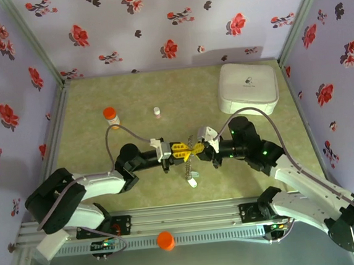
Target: Put the keys on the keyring
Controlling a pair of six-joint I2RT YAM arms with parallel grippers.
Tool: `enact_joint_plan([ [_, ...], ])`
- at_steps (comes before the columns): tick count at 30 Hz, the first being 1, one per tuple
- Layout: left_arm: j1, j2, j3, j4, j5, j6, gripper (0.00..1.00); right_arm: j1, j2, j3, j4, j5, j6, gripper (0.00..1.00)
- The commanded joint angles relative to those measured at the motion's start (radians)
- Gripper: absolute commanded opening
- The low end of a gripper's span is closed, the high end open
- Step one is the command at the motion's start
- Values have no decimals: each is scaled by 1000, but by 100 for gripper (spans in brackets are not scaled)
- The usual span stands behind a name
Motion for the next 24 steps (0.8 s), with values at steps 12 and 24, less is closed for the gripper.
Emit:
enact_joint_plan([
  [12,4,-229,183,-832,-7,360,17,102,155,305,-444,183,-274,0],
  [24,3,-200,244,-905,6,384,2,141,217,379,-452,167,-302,0],
])
